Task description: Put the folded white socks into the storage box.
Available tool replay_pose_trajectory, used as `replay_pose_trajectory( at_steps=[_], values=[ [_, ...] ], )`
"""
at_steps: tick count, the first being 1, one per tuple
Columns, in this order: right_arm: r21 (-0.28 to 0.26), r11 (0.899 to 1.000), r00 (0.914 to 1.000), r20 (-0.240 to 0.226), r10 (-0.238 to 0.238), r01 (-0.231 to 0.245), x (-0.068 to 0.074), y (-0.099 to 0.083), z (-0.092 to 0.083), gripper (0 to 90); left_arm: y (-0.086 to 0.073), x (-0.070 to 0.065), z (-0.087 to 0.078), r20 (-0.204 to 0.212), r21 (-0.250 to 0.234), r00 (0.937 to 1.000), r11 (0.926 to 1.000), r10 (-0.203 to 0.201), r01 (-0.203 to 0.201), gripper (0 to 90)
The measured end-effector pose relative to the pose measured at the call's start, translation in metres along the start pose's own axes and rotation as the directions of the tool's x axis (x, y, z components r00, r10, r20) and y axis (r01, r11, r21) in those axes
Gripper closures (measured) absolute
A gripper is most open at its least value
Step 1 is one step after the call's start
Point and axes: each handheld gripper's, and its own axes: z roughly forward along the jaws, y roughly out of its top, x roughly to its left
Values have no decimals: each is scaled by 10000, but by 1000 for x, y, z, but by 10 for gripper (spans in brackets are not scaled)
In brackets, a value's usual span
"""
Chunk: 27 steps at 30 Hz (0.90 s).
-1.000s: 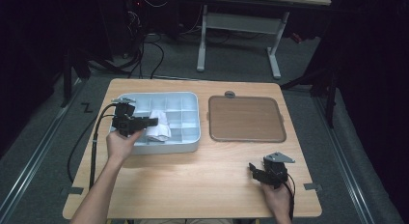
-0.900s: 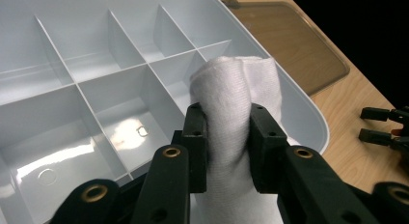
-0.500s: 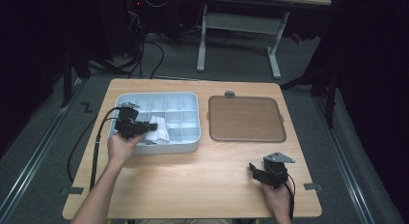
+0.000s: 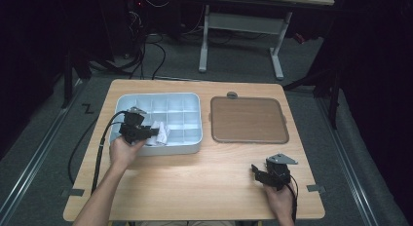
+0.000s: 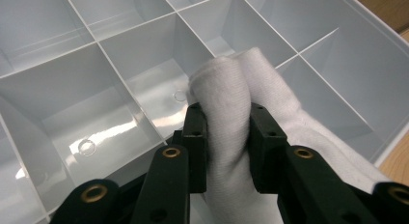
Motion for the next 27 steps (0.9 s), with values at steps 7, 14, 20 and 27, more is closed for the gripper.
replay_pose_trajectory(
  at_steps=[7, 14, 20, 27],
  values=[
    [1, 10000, 10000, -3, 10, -10, 0, 0, 0, 348, -4, -1, 1, -148, 89, 9994, 9995, 302, -301, 724],
    [2, 10000, 10000, -3, -4, 4, 0, 0, 0, 348, -6, 0, 3, -251, 170, 9993, 9995, 285, -281, 729],
    [3, 10000, 10000, -2, -2, 2, 0, 0, 0, 348, -9, 0, 4, -290, 181, 9991, 9993, 325, -320, 731],
    [5, 10000, 10000, -3, 13, -13, 0, 0, 0, 348, -11, 2, 4, -304, 143, 9992, 9996, 260, -256, 732]
  ],
)
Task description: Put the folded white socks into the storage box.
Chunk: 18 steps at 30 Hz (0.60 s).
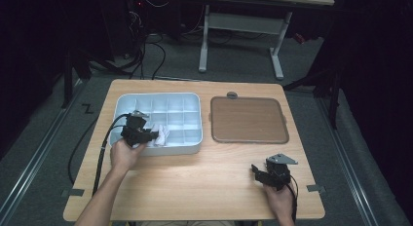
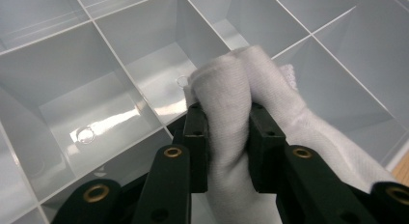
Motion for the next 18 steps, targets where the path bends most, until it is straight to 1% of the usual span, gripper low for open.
replay_pose_trajectory(
  at_steps=[8, 18],
  values=[
    [-2, 10000, 10000, 0, -11, 11, 0, 0, 0, 348, -2, 0, 1, -71, 134, 10000, 9999, 37, -36, 732],
    [-3, 10000, 10000, 2, -11, 11, 0, 0, 0, 348, -2, 1, 2, -61, 158, 10000, 9999, 5, -4, 733]
  ],
)
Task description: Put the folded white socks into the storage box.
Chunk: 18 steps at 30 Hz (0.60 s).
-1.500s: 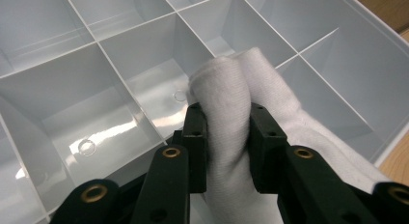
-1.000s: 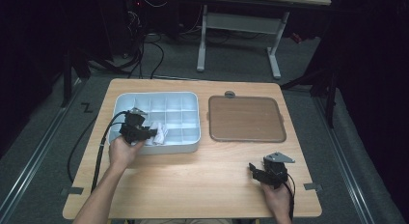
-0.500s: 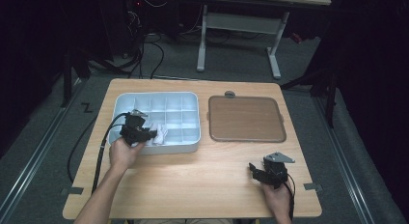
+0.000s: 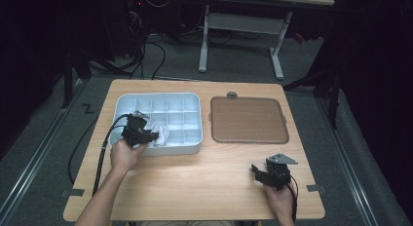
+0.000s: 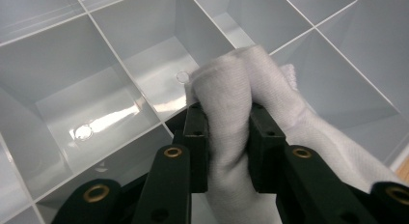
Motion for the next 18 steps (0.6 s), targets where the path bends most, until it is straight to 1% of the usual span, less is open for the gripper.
replay_pose_trajectory(
  at_steps=[18],
  values=[
    [-7, 10000, 10000, -4, -10, 10, 0, 0, 0, 348, -4, 1, 2, -5, 83, 10000, 10000, -43, 43, 735]
  ],
)
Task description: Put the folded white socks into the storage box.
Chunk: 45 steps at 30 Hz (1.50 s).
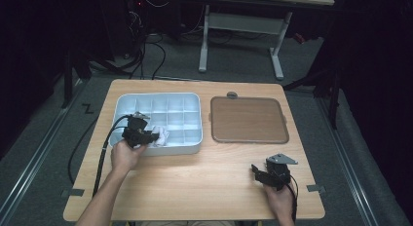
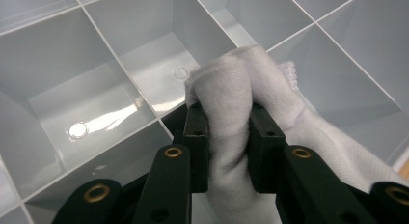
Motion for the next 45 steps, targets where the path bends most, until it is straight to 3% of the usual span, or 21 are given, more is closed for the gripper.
replay_pose_trajectory(
  at_steps=[5, 21, 33, 38, 45],
  values=[
    [6, 10000, 10000, 2, 12, -12, 0, 0, 0, 348, -3, -1, 3, -93, 226, 9997, 9995, 208, -206, 741],
    [-10, 10000, 10000, -2, -6, 6, 0, 0, 0, 348, -2, 0, 9, -190, 909, 9998, 9958, -52, 69, 753],
    [-5, 10000, 10000, 2, 3, -3, 0, 0, 0, 348, 0, -4, 16, -660, 1619, 9978, 9867, -51, 158, 752],
    [-3, 10000, 10000, 1, 5, -5, 0, 0, 0, 348, -1, -5, 14, -668, 1396, 9976, 9902, 200, -105, 739],
    [7, 10000, 10000, 10, 18, -18, 0, 0, 0, 348, 2, -6, 9, -628, 1172, 9980, 9931, 62, 12, 713]
  ],
)
